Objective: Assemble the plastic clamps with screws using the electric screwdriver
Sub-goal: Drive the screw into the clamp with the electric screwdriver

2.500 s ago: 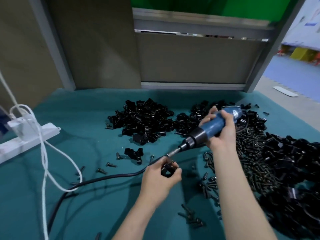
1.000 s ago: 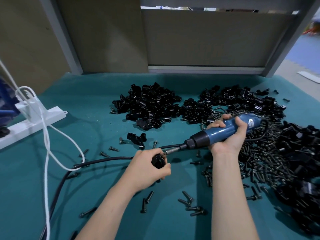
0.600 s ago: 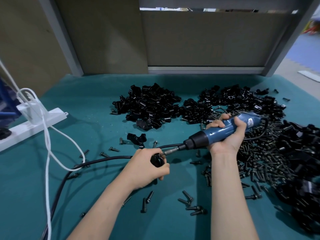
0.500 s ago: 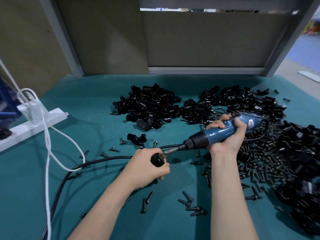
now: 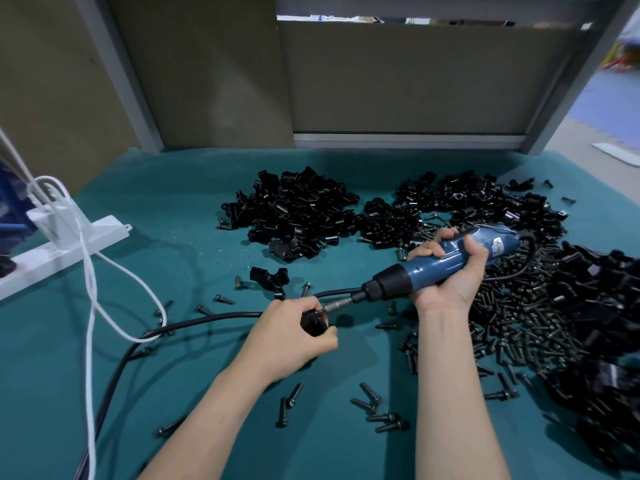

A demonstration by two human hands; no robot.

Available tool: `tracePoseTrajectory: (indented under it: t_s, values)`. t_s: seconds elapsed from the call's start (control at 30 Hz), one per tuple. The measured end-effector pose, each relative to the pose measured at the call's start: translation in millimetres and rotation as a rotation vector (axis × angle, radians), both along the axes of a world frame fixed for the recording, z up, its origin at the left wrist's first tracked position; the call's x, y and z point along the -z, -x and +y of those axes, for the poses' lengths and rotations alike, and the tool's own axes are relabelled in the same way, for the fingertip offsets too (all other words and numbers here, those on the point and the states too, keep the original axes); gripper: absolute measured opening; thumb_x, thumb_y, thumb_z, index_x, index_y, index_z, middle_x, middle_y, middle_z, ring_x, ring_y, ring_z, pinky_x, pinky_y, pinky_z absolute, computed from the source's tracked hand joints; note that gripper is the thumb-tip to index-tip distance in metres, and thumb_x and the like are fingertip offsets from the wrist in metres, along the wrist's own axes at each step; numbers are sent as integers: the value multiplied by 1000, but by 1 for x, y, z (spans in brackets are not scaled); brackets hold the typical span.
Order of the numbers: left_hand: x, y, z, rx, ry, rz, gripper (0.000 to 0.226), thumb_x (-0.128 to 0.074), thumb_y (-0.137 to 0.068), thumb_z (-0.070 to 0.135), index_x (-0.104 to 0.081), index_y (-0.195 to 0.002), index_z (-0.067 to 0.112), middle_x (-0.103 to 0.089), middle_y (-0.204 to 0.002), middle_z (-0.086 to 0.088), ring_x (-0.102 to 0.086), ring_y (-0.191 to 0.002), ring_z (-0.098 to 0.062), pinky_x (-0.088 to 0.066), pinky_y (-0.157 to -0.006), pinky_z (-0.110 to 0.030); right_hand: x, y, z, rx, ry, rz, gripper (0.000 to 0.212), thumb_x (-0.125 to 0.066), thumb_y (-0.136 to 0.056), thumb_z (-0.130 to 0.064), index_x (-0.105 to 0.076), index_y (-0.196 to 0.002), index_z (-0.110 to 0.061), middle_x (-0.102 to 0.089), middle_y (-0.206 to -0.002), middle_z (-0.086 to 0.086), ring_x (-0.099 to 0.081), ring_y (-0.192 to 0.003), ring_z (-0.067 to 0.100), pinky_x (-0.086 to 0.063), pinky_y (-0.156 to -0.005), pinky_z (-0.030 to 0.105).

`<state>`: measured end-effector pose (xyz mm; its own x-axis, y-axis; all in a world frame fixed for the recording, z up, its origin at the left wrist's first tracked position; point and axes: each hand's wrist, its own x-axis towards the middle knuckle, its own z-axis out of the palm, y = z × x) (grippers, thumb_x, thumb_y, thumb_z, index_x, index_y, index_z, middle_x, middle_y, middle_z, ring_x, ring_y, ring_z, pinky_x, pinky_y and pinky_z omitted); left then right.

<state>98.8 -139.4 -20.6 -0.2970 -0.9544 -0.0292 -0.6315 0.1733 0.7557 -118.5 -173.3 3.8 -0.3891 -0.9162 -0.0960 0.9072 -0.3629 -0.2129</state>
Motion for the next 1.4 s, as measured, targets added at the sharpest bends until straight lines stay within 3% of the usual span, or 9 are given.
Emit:
tracePoseTrajectory:
  t_s: [0.2,0.47,0.63,0.77,1.1,1.23,1.4]
  values:
    - [-3,1,2,7,-5,1,35,-55,-58,57,-56,-67,23,-64,-60,-4,-58,-56,-24,-51,-55,-42,0,0,0,11,-16,24,17,-58,-71,-27,-50,-82,-17,-55,-66,-9,-45,-46,5,-41,-47,17]
    - [-2,1,1,-2,20,-7,41,-54,-59,57,-57,-68,17,-63,-62,-8,-58,-58,-26,-49,-53,-42,0,-2,0,4,-11,29,15,-58,-72,-26,-52,-81,-17,-56,-68,-9,-45,-46,5,-42,-46,17]
    - [1,1,1,-10,21,-6,41,-54,-59,56,-58,-69,17,-62,-61,-6,-46,-46,-12,-42,-46,-32,0,-5,-2,0,-16,23,14,-59,-72,-26,-52,-81,-17,-56,-68,-9,-46,-46,5,-42,-46,18]
    - [3,1,1,-8,33,3,42,-54,-60,56,-57,-69,16,-62,-61,-6,-44,-46,-10,-38,-46,-27,0,-5,-3,2,-18,21,15,-60,-72,-26,-52,-81,-17,-57,-68,-8,-46,-46,6,-43,-46,18]
    - [0,1,1,-4,22,6,43,-53,-60,56,-58,-71,15,-64,-64,-8,-48,-48,-14,-47,-49,-40,1,-7,-4,-3,-16,38,15,-58,-73,-26,-51,-82,-17,-57,-68,-9,-46,-46,5,-42,-46,17]
    - [-3,1,2,-8,22,5,43,-52,-59,56,-58,-70,15,-64,-65,-9,-57,-57,-27,-48,-50,-43,1,-7,-5,-7,0,31,16,-57,-72,-26,-50,-84,-17,-56,-68,-9,-45,-46,5,-42,-46,18]
    - [-6,3,4,-6,13,10,44,-51,-59,56,-58,-71,14,-65,-65,-10,-61,-61,-30,-50,-53,-44,1,-8,-4,-3,1,30,14,-57,-74,-26,-51,-83,-17,-56,-69,-9,-44,-46,5,-41,-47,17]
